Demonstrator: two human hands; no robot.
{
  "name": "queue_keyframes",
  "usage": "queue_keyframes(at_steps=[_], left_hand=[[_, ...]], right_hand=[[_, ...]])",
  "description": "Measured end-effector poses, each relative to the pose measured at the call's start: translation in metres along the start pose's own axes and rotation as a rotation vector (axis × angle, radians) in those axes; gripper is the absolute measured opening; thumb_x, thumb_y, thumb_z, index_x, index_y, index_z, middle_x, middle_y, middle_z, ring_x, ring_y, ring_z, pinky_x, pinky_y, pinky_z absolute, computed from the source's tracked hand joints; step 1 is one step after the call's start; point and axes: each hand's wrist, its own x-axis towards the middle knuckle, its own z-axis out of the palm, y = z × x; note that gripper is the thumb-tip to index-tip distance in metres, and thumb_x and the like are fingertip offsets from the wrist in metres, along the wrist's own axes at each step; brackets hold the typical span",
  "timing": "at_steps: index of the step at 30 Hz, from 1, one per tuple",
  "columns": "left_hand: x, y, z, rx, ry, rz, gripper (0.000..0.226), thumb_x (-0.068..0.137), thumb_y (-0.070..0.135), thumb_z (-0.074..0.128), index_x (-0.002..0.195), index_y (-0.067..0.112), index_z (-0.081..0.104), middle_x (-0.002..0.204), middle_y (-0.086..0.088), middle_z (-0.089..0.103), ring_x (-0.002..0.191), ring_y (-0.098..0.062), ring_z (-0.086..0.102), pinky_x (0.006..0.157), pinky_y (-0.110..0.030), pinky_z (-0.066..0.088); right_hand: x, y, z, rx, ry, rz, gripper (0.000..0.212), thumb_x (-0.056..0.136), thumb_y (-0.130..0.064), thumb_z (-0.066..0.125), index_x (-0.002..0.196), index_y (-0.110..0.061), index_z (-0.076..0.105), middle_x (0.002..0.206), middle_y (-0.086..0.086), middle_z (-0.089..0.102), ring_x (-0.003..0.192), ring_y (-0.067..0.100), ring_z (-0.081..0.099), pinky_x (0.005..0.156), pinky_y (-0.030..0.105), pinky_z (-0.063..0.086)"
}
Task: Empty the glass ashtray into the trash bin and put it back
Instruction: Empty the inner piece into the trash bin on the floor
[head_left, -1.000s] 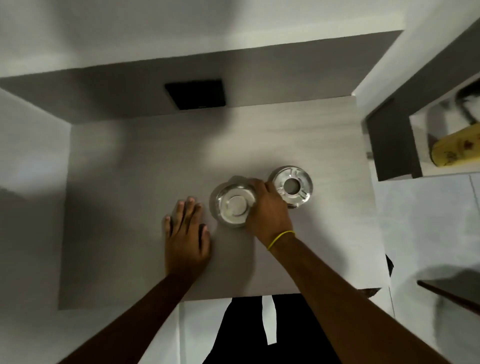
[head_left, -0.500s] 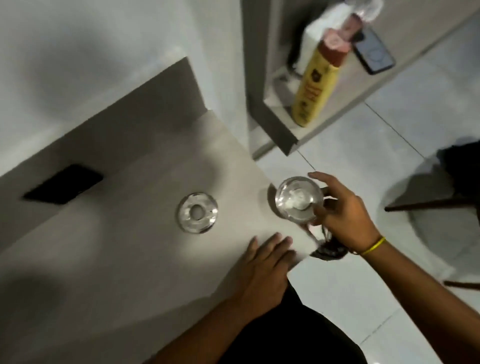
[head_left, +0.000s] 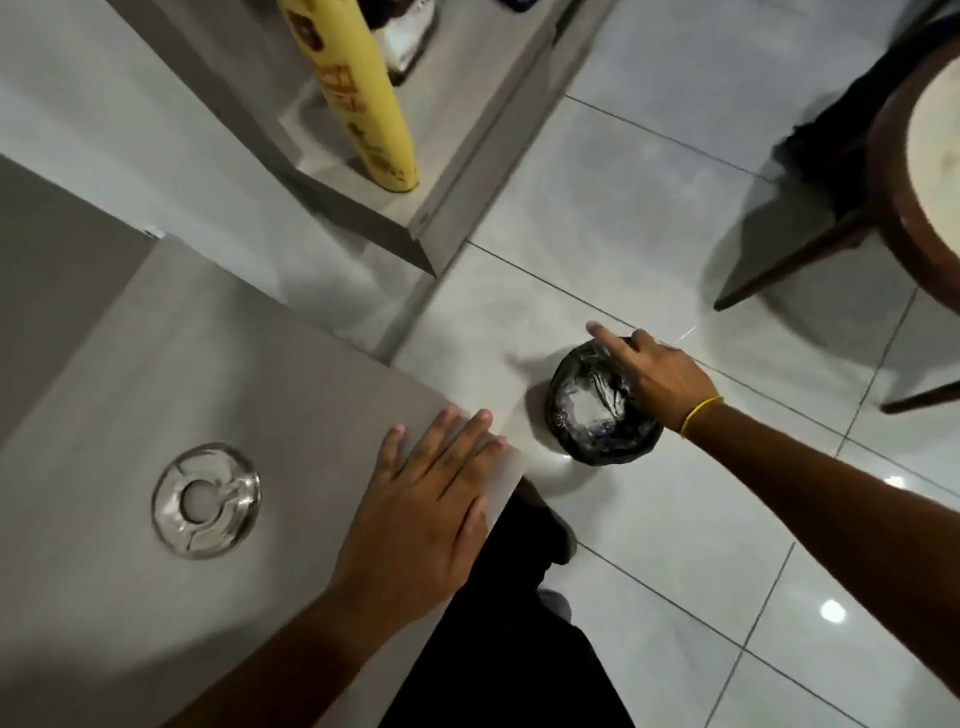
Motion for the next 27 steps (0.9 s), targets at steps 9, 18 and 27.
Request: queue_keyframes(at_steps=[9,18,27], left_hand=[[0.001,0.005,-0.006,0.026,0.027,-0.006,0.060,0.111,0.039,0.031,0.169,0.025,0.038,0.181,0.002,0.030,0.170,-0.023,0.020,0.135,-0.058,0.016],[0.001,0.006,-0.005,0.027,0.049,0.011,0.060,0.111,0.036,0.033,0.169,0.023,0.038,0.180,-0.002,0.033,0.170,-0.027,0.023,0.132,-0.065,0.023],[0.004,0.006,-0.010,0.021,-0.032,-0.011,0.065,0.106,0.040,0.039,0.170,0.028,0.033,0.181,-0.001,0.031,0.170,-0.026,0.020,0.134,-0.063,0.019]], right_hand=[[0.037,0.026,0.084,-0.267,-0.385,-0.095,0.081,0.096,-0.011,0.060,0.167,-0.024,0.024,0.138,0.022,0.047,0.108,0.049,0.069,0.087,0.053,0.061],[0.054,0.031,0.111,-0.463,-0.530,-0.165,0.069,0.102,-0.011,0.049,0.165,-0.022,0.024,0.132,0.024,0.051,0.096,0.044,0.075,0.082,0.049,0.065],[0.070,0.034,0.129,-0.451,-0.572,-0.124,0.071,0.105,-0.018,0.051,0.168,-0.033,0.020,0.126,0.023,0.056,0.105,0.045,0.073,0.087,0.049,0.063]])
